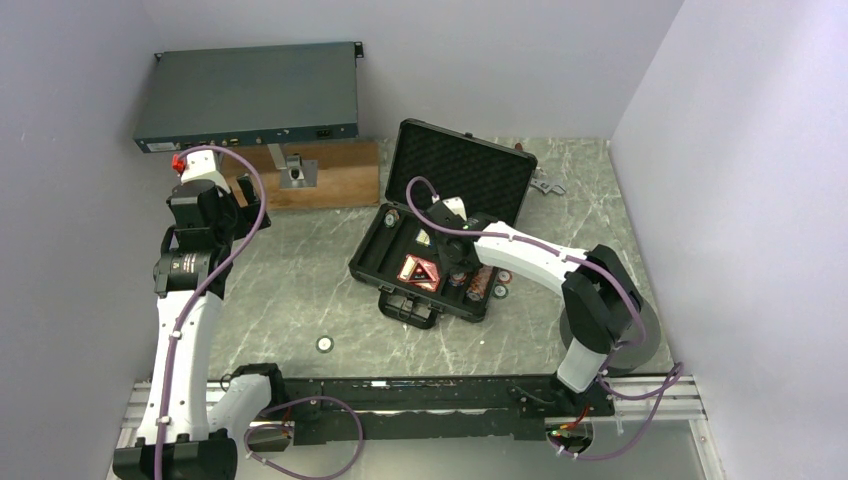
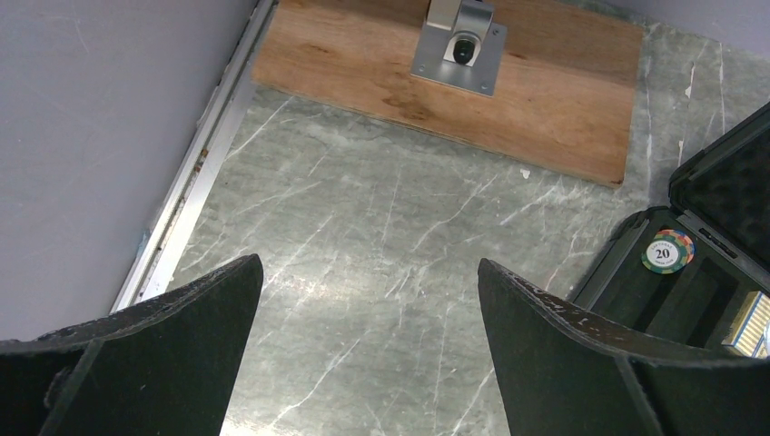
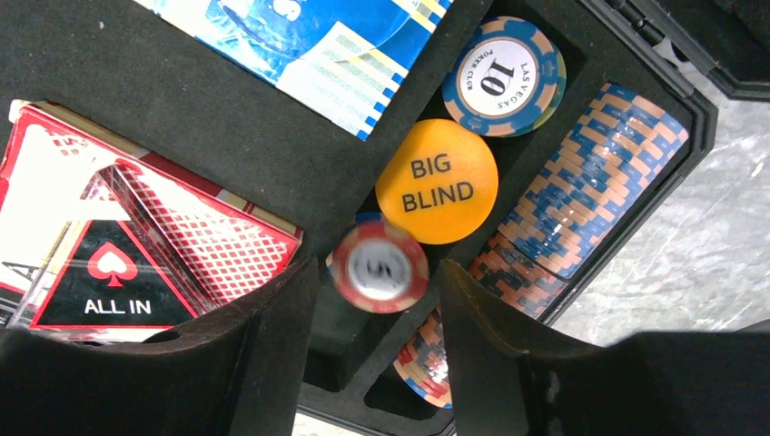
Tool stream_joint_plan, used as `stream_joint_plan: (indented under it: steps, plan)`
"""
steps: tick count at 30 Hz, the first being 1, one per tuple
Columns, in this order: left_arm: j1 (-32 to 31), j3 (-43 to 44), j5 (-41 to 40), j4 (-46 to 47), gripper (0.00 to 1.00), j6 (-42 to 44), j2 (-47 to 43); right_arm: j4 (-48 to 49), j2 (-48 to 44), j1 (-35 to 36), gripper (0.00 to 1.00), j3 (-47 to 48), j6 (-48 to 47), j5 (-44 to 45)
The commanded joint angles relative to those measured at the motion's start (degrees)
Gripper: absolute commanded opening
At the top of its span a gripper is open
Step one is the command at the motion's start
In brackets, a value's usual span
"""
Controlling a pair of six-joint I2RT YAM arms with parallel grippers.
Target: Pack up texas hold em set
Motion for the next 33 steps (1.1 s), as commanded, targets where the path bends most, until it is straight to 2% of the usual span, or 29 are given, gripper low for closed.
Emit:
stream_joint_plan:
  steps: [1, 6, 19, 22, 26, 33]
  plan:
    - [-0.23, 0.14, 0.45, 1.72, 0.95, 0.60, -1.22, 0.57, -1.28, -0.30, 0.58, 2.59, -0.67, -0.06]
    - [-0.25, 0.14, 0.46, 1.72, 0.95, 0.60, -1.10, -0.04, -2.07, -0.31, 0.67, 3.02, -0.78, 0.31]
    - [-0.28, -0.38, -1.31, 2.07, 0.98, -0.86, 1.59, 1.74, -7.76, -0.30, 0.67, 1.49, -1.24, -1.20]
    - [-1.04, 0.62, 3.31, 0.30, 0.96, 0.16, 3.11, 2.60, -9.81, -0.30, 0.67, 0.22, -0.74, -1.33]
    - [-8.09, 2.03, 3.02, -8.46, 0.96, -2.04, 5.25, 4.43, -13.53, -0.30, 0.68, -2.64, -0.49, -0.67]
    - [-21.63, -4.05, 1.13, -17.23, 0.94, -14.02, 0.49, 6.09, -15.48, -0.33, 0.68, -4.97, -0.84, -0.43]
